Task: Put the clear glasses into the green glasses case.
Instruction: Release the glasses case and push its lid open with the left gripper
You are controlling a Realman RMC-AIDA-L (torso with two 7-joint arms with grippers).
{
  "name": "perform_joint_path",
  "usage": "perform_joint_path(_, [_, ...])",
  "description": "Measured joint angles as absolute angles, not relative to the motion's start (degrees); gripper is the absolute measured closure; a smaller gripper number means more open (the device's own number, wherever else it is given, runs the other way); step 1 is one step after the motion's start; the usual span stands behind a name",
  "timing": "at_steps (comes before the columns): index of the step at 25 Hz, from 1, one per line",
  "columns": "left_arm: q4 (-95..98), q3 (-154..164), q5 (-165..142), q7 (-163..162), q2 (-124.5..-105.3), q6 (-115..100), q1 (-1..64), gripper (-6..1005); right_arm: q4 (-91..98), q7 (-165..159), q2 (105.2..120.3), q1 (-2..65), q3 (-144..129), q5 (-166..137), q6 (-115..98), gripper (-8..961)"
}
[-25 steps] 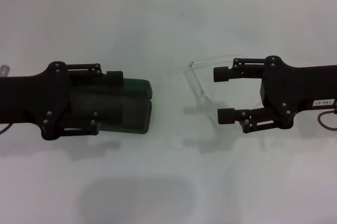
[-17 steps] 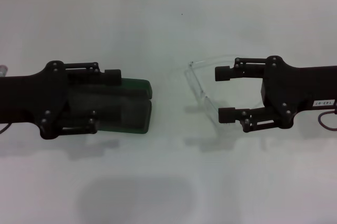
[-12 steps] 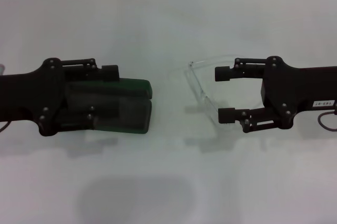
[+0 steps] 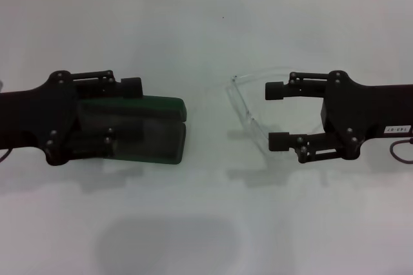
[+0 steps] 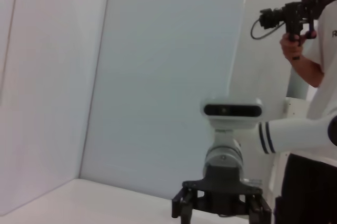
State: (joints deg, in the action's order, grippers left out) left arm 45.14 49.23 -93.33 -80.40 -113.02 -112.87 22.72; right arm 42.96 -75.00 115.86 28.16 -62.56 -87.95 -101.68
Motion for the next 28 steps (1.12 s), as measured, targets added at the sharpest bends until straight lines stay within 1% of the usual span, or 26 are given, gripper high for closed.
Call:
perform_joint_path(5, [45.1, 44.8, -93.8, -81.8, -114.18, -112.2, 22.6, 349, 41.4, -71.8, 115.79, 27.0, -61.4, -84.4, -100.0, 175])
perform_joint_path(8, [47.2, 43.0, -94.1, -89.0, -114.54, -109.1, 23.0, 349, 39.8, -68.1, 115.72, 25.7, -57.4, -82.8, -94.4, 177])
perform_joint_path(10, [51.0, 42.9, -95.9, -94.3, -114.86, -106.5, 23.3, 350, 38.2, -67.2, 115.71, 25.4, -53.5, -82.4, -89.7, 179])
perform_joint_path(14, [61.4, 43.6, -102.7, -99.7, -116.56, -104.3, 24.6, 350, 34.4, -67.4, 115.33, 25.2, -44.5, -82.2, -86.3, 181])
perform_joint_path(18, [67.5, 45.5, -109.1, -103.8, -116.44, -104.0, 27.5, 350, 33.5, -67.7, 115.00, 24.2, -41.9, -82.2, -86.5, 188])
perform_joint_path(21, [70.7, 46.9, -116.2, -105.7, -116.12, -104.4, 31.4, 350, 33.4, -67.8, 115.16, 23.6, -41.9, -82.2, -86.6, 203])
perform_joint_path(25, [74.8, 53.4, -125.0, -105.7, -115.39, -104.6, 35.1, 351, 33.4, -67.8, 115.24, 23.2, -41.9, -82.3, -86.6, 224])
perform_joint_path(28, [77.0, 55.8, -129.8, -105.8, -115.68, -104.5, 36.5, 351, 33.4, -67.8, 115.30, 23.1, -42.0, -82.3, -86.6, 234])
